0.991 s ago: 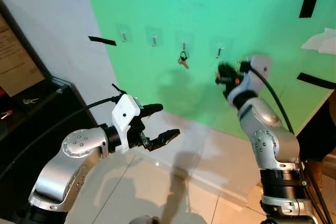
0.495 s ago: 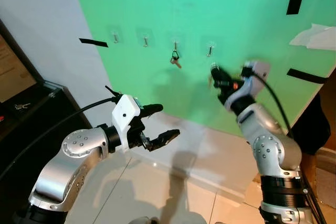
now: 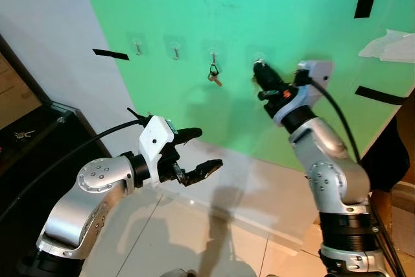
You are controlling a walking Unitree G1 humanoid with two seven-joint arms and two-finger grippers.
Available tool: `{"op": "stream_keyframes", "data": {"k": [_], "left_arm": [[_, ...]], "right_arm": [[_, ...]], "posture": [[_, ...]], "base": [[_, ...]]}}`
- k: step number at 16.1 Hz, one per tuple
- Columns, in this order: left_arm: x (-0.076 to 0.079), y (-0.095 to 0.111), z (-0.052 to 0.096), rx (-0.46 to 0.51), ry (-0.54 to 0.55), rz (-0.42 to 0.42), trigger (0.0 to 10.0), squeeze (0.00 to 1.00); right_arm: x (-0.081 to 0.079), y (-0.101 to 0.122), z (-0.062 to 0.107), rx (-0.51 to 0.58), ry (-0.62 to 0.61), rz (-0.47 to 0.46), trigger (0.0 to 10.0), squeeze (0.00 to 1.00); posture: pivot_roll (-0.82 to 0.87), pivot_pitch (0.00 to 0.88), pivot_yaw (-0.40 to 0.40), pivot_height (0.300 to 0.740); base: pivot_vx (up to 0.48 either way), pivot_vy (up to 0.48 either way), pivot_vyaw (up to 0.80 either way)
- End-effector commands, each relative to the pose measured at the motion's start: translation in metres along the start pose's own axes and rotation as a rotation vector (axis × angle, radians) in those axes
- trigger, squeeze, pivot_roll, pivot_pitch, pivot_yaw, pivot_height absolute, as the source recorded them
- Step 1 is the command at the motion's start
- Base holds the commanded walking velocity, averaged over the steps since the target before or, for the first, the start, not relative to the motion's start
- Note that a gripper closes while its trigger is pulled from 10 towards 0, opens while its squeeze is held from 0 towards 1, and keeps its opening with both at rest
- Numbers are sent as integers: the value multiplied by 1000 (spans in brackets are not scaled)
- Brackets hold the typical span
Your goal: Hang keys on a hook
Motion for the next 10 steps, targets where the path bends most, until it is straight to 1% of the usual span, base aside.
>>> {"op": "stream_keyframes", "data": {"k": [1, 4, 7, 8, 10], "left_arm": [[-3, 1, 0, -9, 0, -17, 10000, 0], [-3, 1, -1, -8, 1, -16, 10000, 0], [-4, 2, 1, -10, 3, -17, 10000, 0], [-4, 2, 1, -12, 4, -18, 10000, 0], [-5, 2, 1, -12, 2, -19, 10000, 0]], "right_arm": [[-4, 1, -5, 9, 6, 19, 10000, 0], [-1, 0, -7, 3, -12, 32, 10000, 0], [8, -3, -10, 5, -82, 37, 10000, 0], [13, -6, -11, -14, -116, 40, 10000, 0], [17, -8, -12, -13, -143, 39, 10000, 0]], "posture": [[-30, 0, 131, 740], [-28, 0, 133, 740], [-23, 0, 135, 740], [-24, 0, 137, 740], [-26, 0, 140, 740]], "base": [[0, 0, 0], [0, 0, 0], [0, 0, 0], [0, 0, 0], [0, 0, 0]]}}
Point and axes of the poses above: a point about 5 cm out from each wrist's last joint towards the gripper, its own z axis pointing back from the gripper into the wrist, its own y axis along the axis of the wrist's last joint, x = y × z, the point moved 2 cm from there along -z, pointing out of the wrist towards the gripper, and after that the axes turned 1 degree about -z, right-handed, at the moved point
